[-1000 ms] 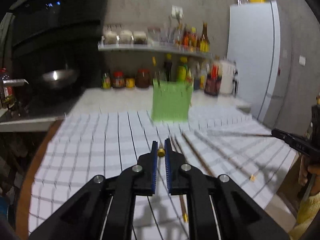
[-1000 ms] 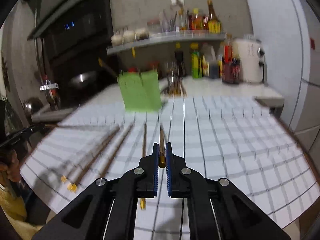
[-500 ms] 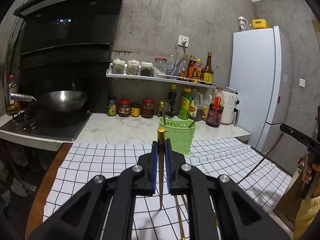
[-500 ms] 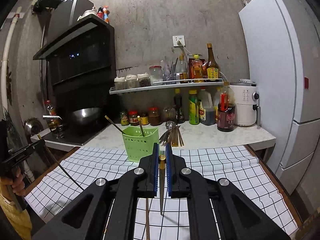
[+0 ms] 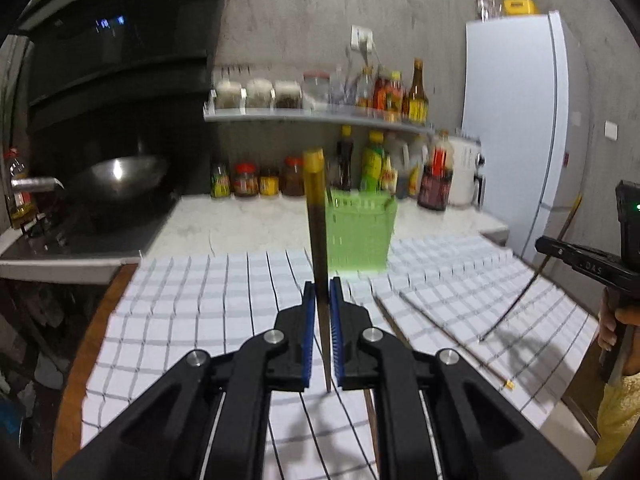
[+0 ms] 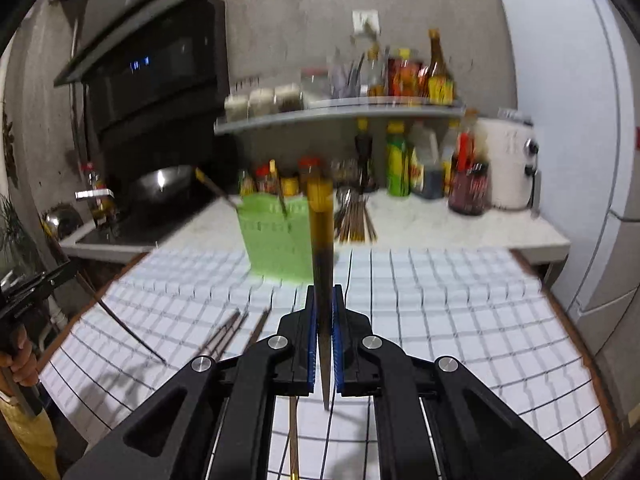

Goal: Organize utensils
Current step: 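Raise the left tool's chopstick into the green holder while the right tool inserts its own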

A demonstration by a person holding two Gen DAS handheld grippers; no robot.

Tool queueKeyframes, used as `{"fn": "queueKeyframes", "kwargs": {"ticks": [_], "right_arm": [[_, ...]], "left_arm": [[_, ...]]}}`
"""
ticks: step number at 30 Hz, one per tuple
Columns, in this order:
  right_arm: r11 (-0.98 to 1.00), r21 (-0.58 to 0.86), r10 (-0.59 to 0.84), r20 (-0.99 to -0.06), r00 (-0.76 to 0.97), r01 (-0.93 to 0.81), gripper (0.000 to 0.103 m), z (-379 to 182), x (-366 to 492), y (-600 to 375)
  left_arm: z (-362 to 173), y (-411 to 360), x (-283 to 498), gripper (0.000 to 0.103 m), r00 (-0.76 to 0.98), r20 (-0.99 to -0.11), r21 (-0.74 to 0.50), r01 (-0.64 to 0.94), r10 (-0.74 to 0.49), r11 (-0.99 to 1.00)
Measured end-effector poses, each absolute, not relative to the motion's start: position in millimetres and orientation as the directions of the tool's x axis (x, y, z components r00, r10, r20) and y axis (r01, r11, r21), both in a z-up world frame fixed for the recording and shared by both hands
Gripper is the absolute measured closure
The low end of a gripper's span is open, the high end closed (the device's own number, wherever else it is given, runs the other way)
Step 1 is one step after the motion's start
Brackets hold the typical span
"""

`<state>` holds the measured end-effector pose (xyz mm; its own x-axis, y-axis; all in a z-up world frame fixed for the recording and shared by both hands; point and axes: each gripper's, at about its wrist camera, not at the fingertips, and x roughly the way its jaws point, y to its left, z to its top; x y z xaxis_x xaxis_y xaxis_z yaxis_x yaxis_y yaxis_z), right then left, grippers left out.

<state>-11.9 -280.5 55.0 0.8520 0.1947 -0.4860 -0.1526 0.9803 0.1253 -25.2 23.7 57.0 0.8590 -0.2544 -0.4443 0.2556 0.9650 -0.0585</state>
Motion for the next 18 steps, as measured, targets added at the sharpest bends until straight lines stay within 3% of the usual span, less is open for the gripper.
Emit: {"fn": "queueKeyframes", "kwargs": {"ticks": [9, 15, 18], "right_arm": [[0.982, 0.098, 0.189, -0.484, 0.854, -0.161, 0.096, 56, -15, -275], [0.983, 0.08, 0.185, -0.464, 0.866, -0.166, 0.096, 70, 4, -278], [0.984, 0.067, 0.179, -0.434, 0.883, -0.167, 0.096, 84, 21, -277]], "left_arm": [[51, 28, -24, 0.096, 0.836, -0.488, -0.073, 0.246, -0.25, 0.966], [78, 24, -12, 0.096, 0.846, -0.459, -0.071, 0.27, -0.272, 0.96], [103, 15, 0, 0.096, 0.875, -0.398, -0.034, 0.286, -0.275, 0.958]]}}
